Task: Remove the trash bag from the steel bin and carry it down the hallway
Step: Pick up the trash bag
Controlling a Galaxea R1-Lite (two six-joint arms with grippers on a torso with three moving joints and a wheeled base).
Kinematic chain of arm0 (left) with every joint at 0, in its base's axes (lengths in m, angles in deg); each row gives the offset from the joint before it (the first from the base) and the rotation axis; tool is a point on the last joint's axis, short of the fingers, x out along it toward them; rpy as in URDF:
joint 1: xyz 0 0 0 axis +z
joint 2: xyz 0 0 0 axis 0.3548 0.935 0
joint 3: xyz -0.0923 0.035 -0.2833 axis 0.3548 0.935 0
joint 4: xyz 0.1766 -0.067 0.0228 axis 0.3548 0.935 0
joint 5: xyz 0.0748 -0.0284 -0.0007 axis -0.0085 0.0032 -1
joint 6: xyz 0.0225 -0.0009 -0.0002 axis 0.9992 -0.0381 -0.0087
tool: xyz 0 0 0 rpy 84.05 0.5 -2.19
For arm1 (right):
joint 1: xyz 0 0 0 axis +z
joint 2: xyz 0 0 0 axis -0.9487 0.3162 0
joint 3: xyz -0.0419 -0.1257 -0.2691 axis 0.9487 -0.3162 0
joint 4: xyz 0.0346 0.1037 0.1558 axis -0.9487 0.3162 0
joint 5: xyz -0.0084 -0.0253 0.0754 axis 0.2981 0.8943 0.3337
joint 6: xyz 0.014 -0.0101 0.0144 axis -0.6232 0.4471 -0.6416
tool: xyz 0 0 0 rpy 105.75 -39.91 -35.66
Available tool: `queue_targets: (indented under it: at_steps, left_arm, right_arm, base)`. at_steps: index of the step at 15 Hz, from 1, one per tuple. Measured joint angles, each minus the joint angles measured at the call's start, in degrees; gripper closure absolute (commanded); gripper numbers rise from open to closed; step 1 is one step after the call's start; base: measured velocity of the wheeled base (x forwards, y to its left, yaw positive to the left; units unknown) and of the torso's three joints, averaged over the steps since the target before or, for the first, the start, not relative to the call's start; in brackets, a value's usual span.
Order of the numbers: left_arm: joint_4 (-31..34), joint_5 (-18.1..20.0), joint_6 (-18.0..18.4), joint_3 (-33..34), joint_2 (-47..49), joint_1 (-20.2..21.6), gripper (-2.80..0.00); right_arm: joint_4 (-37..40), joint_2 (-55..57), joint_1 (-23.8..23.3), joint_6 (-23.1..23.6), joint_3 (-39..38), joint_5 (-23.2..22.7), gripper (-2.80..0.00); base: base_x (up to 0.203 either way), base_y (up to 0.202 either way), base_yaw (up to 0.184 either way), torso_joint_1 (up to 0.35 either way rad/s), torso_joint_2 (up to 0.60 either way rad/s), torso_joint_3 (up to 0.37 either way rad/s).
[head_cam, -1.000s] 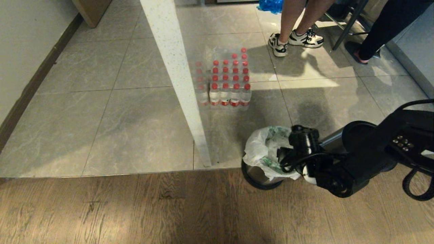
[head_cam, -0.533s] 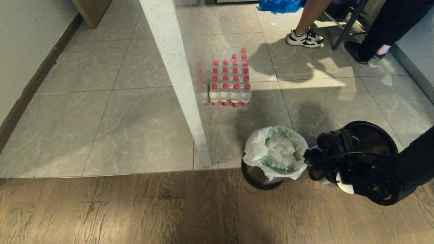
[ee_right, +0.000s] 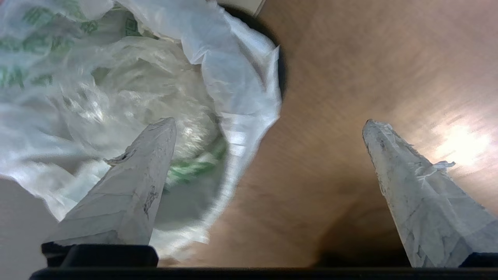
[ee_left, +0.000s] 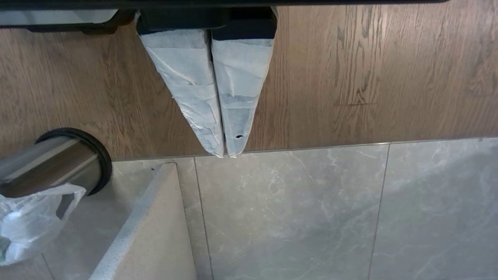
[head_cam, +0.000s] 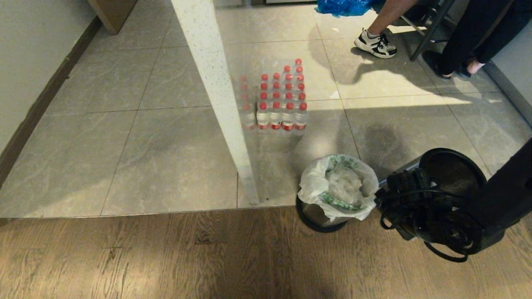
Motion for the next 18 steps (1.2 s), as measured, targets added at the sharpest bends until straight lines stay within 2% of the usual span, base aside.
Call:
queue_targets:
  at_steps: [6,9,11,12,18]
  left_arm:
    - [0.02,0.0,0.02,0.0,0.0,0.0,0.0]
    - [-0.01,0.0,0.02,0.0,0.0,0.0,0.0]
    - [0.0,0.0,0.05,0.0,0.0,0.0,0.0]
    - [0.0,0.0,0.07,0.0,0.0,0.0,0.0]
    - [0.05,0.0,0.03,0.0,0.0,0.0,0.0]
  right_arm:
    - [0.0,5.2,-0.85,-1.69,5.16,-0.91,-2.8]
    - [-1.82,7.48,-2.2,-2.06,7.24,-4.97,-2.8]
    - [-3.35,8.27,-2.41,-2.28,7.52,-5.77,-2.8]
    - [-3.8,8.33,-2.58,-2.35,7.16,-5.85,-0.06]
    - [-5.61,8.3,-4.46,-1.97,6.21,-7.93,0.0]
  base:
    - [0.0,0.0,0.0,0.0,0.0,0.0]
    - [0.0,0.0,0.0,0.0,0.0,0.0]
    - [0.0,0.0,0.0,0.0,0.0,0.0]
    - [0.0,0.0,0.0,0.0,0.0,0.0]
    - [0.0,0.0,0.0,0.0,0.0,0.0]
